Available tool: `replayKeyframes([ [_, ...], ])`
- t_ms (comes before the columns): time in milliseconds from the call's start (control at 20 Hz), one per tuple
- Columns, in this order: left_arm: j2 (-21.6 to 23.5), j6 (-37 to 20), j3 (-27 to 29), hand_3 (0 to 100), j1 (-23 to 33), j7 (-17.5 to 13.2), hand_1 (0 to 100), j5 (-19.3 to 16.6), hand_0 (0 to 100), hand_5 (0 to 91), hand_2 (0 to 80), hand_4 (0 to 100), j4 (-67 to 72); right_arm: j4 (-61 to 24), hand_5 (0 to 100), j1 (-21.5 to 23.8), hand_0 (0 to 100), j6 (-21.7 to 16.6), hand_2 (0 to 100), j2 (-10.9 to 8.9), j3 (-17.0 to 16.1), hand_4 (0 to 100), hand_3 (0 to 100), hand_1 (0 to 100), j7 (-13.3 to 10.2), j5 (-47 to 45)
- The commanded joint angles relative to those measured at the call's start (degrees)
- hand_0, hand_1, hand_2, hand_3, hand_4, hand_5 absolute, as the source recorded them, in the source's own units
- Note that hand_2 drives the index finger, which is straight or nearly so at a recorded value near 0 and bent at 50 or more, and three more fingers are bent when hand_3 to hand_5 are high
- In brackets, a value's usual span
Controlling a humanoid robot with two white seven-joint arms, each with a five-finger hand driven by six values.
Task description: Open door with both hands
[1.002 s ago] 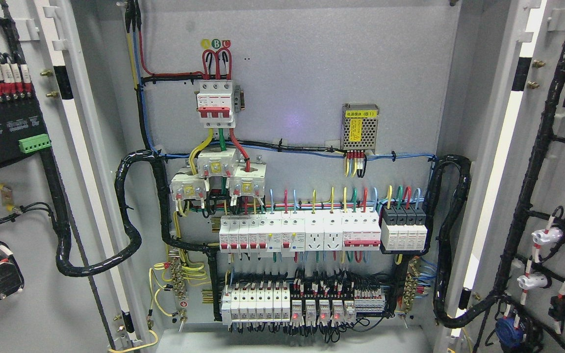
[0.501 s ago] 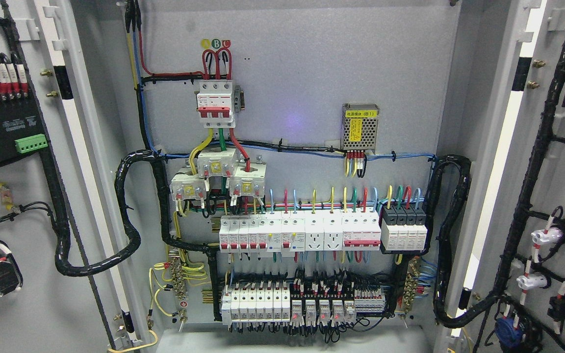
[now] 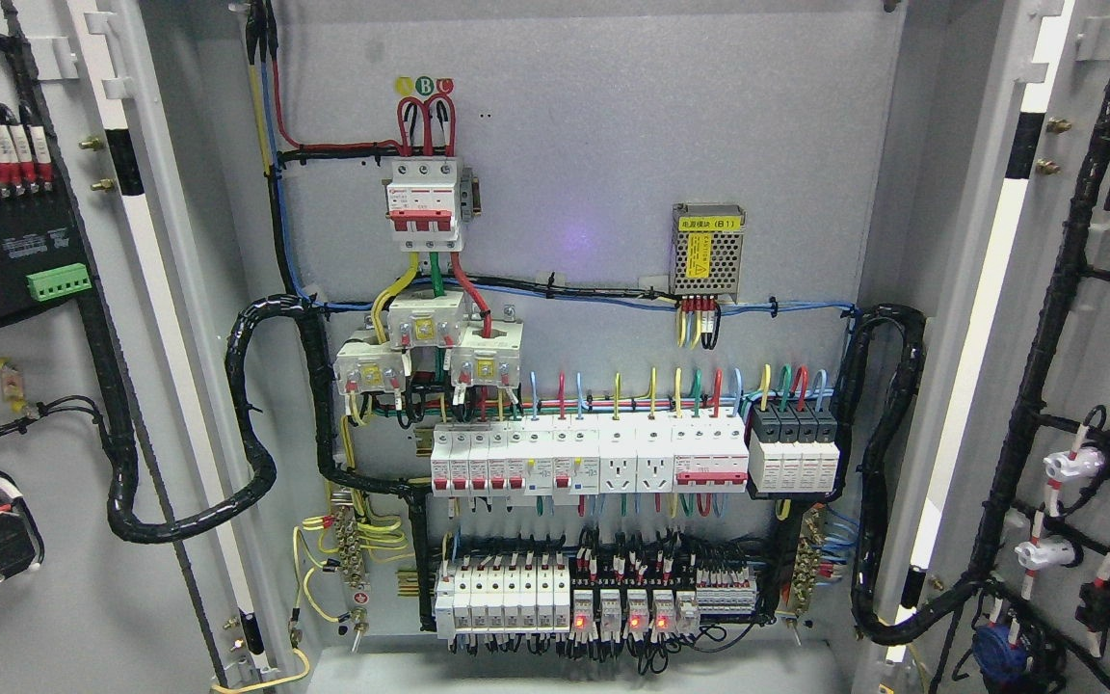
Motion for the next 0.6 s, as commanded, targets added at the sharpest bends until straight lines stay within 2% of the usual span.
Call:
replayKeyframes([
  [0,0.50,-0.04,-0.07,0,0.55,-0.24,0,0.13,0,0.0,0.0,0,-2.52,-0.04,0,0.04,19,0.04,0,-0.87,3.43,0,0,0,0.03,0.11],
  [150,0.50,-0.04,-0.34,0,0.90,-0.24,0,0.13,0,0.0,0.0,0,-4.81,-0.04,0,0.13,19,0.04,0,-0.96,3.87,0,0,0,0.03,0.11],
  [301,0.41,-0.12,-1.48,0,3.79,-0.33,0,-0.04,0,0.0,0.0,0,-6.65,-0.04,0,0.22,19,0.04,0,-0.96,4.31,0,0,0,0.03,0.20],
  [451,-0.03,-0.12,-3.76,0,5.03,-0.33,0,-0.39,0,0.0,0.0,0,-6.83,-0.04,0,0.39,19,0.04,0,-1.04,5.19,0,0,0,0.03,0.20],
  [551,-0.29,-0.12,-7.18,0,5.56,-0.33,0,-0.57,0,0.0,0.0,0,-6.83,0.04,0,0.48,19,0.04,0,-1.04,6.24,0,0,0,0.03,0.20],
])
